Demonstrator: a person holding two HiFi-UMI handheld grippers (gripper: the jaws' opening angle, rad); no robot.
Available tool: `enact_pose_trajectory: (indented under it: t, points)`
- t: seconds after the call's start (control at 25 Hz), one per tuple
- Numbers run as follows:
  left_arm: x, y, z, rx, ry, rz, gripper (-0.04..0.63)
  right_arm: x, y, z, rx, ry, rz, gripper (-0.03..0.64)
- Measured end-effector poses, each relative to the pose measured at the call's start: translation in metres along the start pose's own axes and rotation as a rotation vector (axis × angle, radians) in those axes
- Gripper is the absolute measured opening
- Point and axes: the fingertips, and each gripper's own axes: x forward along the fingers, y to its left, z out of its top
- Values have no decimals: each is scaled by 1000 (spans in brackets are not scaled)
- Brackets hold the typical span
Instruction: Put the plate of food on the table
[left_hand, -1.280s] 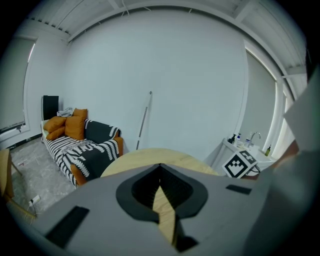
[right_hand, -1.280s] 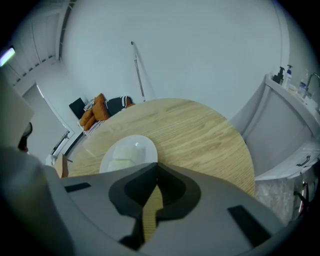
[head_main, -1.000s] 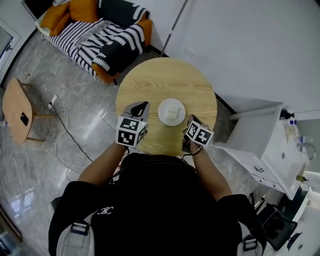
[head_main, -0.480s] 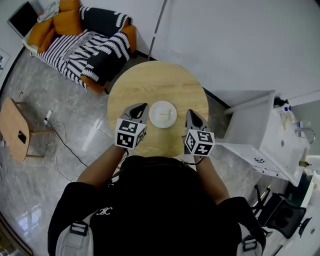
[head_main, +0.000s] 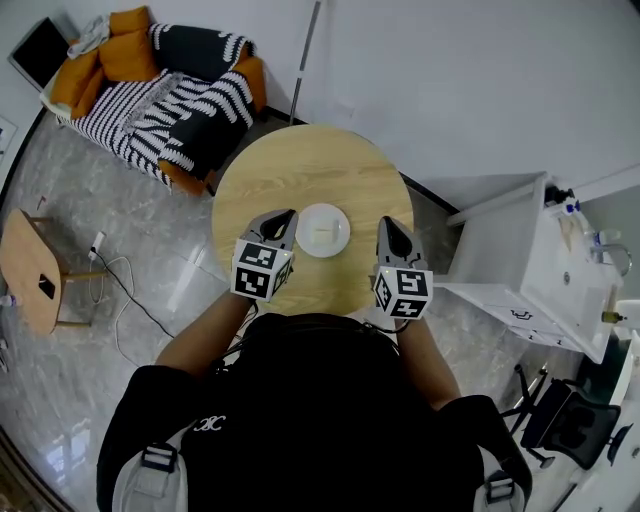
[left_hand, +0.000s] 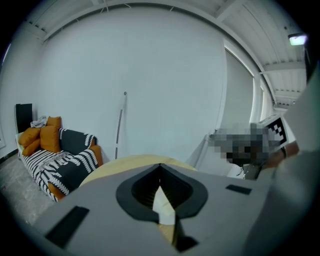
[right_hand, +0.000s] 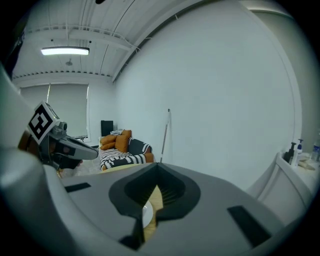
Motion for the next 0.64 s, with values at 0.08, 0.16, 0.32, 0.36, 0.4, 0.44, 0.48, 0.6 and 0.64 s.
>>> enact_pose_trajectory:
  t: [0.08,0.16,0.32,0.36,0.4,0.44,0.48,0.6,0.64]
  points:
    - [0,-1,-1,1,2,0,8,-1,-1,0,0,-1,-1,8]
    - [-1,-1,-1,-1,2,0,8,-1,-1,0,4,0,-1,8]
    - [-2,0,0,4,2,3,8,0,1,-1,4,2,8,8]
    - [-2,1,0,3,1,5,8,-1,2,-1,-2,4,11,8]
    - [-3,1,0,2,1,7,8,-1,3,-1,-6,5,13,8]
    - [-4,2,0,1,0,8,8,-1,4,-2,-7,7,16,8]
    - [-4,2,-1,0,0,9,8,-1,5,-2,-5,9,18,7]
    - [-5,2,-4,3,7,8,8,0,6,-4,-2,13,20,8]
    - [-5,2,-5,4,10,7,8,0,7,-4,-1,15,21,7]
